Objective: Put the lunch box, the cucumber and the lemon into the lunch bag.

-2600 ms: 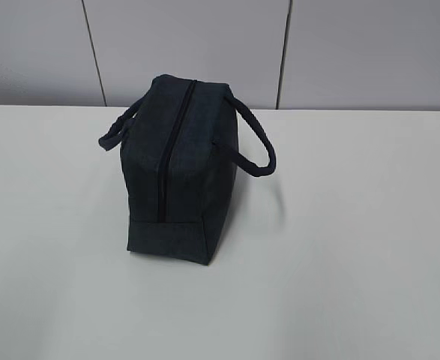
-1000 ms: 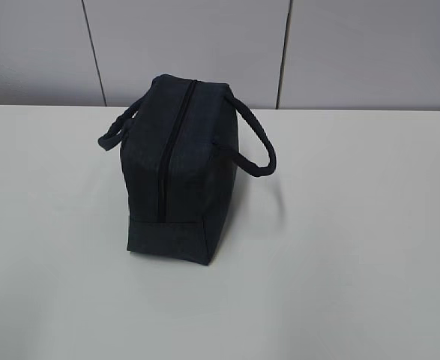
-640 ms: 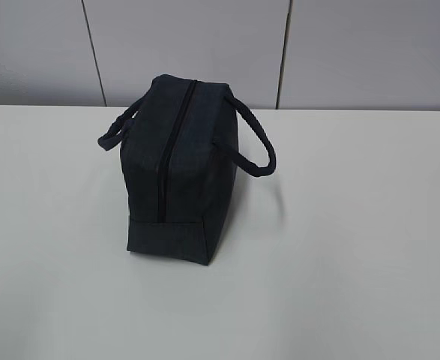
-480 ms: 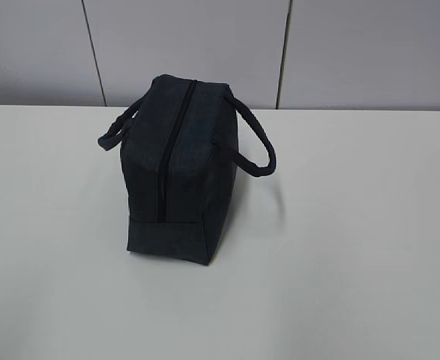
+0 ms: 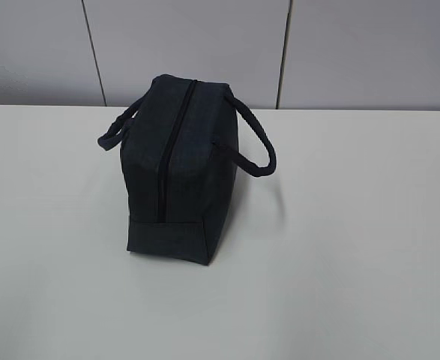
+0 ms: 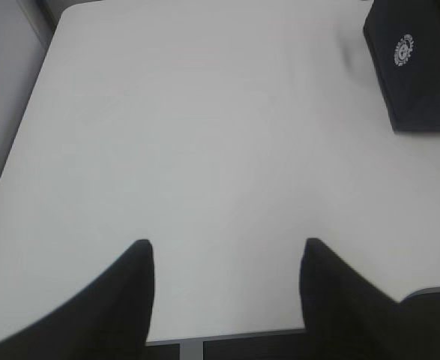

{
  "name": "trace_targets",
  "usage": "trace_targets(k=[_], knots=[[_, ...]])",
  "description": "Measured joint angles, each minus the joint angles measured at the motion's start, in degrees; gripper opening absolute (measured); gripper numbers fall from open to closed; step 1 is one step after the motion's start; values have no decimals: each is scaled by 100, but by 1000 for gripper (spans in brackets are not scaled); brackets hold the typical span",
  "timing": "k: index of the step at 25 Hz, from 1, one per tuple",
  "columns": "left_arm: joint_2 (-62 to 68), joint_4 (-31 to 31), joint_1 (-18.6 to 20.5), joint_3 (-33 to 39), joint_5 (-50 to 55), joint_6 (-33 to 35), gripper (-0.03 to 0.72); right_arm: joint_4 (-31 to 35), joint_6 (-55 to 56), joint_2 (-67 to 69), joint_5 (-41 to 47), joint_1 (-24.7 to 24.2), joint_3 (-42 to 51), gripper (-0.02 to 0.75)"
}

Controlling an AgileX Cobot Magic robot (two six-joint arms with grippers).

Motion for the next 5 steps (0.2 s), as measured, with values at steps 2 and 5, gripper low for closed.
trace_targets(k=[2, 5], knots=[[0, 0, 0, 0, 0, 0, 424, 0, 8, 0, 0, 0, 0, 330], [0, 0, 0, 0, 0, 0, 412, 0, 8, 0, 0, 0, 0, 330]])
